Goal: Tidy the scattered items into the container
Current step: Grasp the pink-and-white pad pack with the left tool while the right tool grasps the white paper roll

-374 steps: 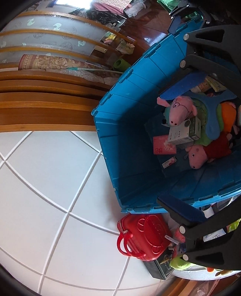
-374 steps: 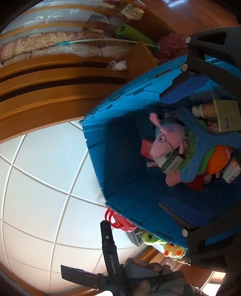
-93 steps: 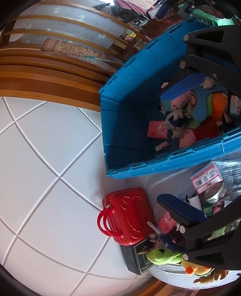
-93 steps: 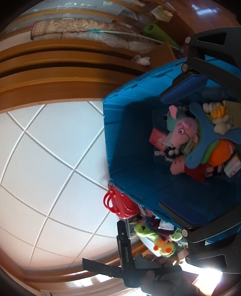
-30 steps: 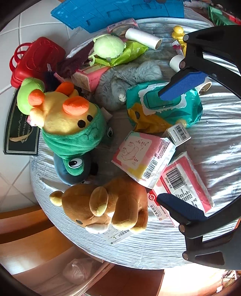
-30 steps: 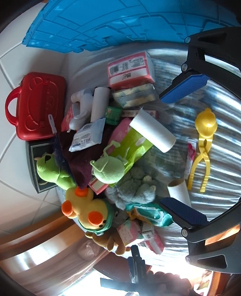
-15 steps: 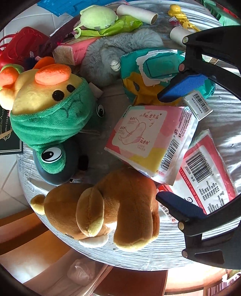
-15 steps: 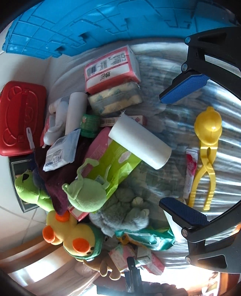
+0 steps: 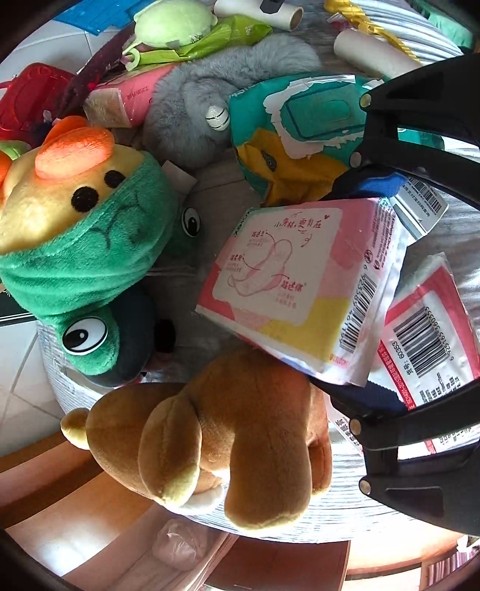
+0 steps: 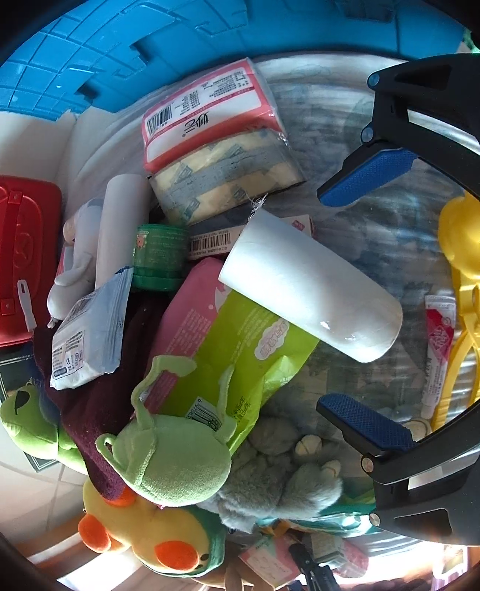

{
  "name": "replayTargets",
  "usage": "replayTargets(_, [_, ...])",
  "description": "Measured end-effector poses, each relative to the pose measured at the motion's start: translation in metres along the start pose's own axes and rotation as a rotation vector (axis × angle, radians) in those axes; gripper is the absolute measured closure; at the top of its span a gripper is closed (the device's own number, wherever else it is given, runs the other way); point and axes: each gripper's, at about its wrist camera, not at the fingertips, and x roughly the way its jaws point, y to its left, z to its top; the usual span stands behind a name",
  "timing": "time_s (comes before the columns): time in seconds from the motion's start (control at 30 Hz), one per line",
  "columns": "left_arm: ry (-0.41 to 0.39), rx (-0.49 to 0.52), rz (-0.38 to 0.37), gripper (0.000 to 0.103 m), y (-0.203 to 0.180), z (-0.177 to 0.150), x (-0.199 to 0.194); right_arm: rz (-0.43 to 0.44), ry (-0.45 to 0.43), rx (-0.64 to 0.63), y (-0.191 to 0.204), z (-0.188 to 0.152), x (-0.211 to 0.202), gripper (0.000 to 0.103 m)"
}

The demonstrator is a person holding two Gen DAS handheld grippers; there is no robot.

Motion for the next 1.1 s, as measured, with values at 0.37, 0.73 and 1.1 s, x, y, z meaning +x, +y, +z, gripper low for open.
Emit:
replayTargets(0.37, [-0.015, 0.012, -0.006, 0.034, -0.005, -0.006, -0.005, -0.028, 0.055, 0.0, -0.001, -0.003, 0.016, 0.027])
replayTargets(0.73, [-0.021, 0.003, -0.008, 0.034, -0.01, -0.011, -0.007, -0.027, 0.098, -0.021, 0.004, -0.004, 0.015, 0.036])
replayTargets(1.1, [-0.022, 0.01, 0.011, 0.036, -0.019, -0.019, -0.019, -0.01, 0.084, -0.032, -0.001, -0.012, 0.0, 0.049])
